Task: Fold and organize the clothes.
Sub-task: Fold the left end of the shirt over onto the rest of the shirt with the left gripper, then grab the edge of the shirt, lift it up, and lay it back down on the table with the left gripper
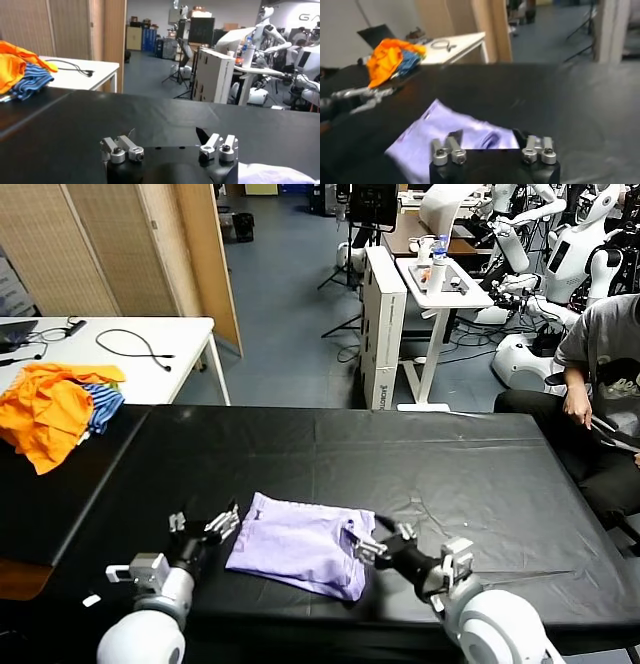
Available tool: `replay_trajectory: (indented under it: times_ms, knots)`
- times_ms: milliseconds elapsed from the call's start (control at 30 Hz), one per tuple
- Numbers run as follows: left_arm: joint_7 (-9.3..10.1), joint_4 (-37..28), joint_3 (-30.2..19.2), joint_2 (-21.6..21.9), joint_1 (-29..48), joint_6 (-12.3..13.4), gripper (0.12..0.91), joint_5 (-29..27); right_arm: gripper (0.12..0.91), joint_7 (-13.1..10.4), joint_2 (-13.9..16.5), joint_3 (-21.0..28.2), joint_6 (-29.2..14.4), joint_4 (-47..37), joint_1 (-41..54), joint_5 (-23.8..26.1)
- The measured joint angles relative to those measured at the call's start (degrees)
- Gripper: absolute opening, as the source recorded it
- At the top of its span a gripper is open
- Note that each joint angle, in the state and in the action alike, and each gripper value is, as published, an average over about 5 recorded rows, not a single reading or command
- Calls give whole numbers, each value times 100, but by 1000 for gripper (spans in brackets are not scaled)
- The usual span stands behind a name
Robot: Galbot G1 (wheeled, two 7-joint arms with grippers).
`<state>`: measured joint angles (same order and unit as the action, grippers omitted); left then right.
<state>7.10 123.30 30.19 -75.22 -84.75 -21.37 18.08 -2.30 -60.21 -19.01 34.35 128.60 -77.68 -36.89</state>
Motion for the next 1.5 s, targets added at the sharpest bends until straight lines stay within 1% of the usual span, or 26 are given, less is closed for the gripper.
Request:
replay_trajectory:
  times_ms: [200, 367, 533, 700, 767, 900, 967, 1000, 1100, 1167, 1233, 1300, 1400, 1500]
  knots:
    - [-145, -413, -111, 184, 228, 2, 907, -358, 907, 48, -76, -151, -20, 48, -87, 46]
    - [-243, -693, -260, 243, 375, -16, 907, -376, 907, 52, -100, -303, -15, 69, -171, 52]
    - [-276, -907, -435, 192, 534, -40, 907, -281, 907, 53, -101, -431, -7, 76, -264, 68]
    - [-277, -1093, -544, 168, 655, -41, 907, -358, 907, 55, -104, -504, -5, 97, -326, 78]
    - [-278, -1160, -579, 165, 683, -16, 907, -532, 907, 56, -104, -524, -4, 123, -332, 78]
    - [-269, -1319, -616, 140, 719, 96, 907, -1143, 907, 56, -95, -569, 0, 175, -346, 76]
    - [-257, -1360, -597, 119, 706, 110, 907, -1278, 907, 58, -86, -595, 1, 186, -365, 72]
    - [-252, -1351, -577, 108, 689, 102, 907, -1256, 907, 59, -81, -609, 1, 189, -374, 69]
    - [-261, -1186, -479, 81, 610, 55, 907, -858, 907, 64, -71, -653, 0, 183, -392, 52]
    - [-291, -985, -397, 71, 547, 34, 907, -398, 907, 66, -65, -680, 0, 170, -396, 36]
    - [-365, -787, -309, 67, 484, 33, 907, 141, 907, 67, -55, -704, 0, 156, -407, 22]
    - [-488, -654, -226, 62, 420, 61, 907, 697, 907, 70, -40, -732, 0, 146, -433, 9]
    - [-740, -599, -125, 21, 323, 145, 907, 1449, 907, 74, -22, -780, -3, 134, -493, 3]
    - [-1025, -645, -82, -51, 230, 275, 907, 1952, 907, 76, -14, -828, -6, 133, -564, 4]
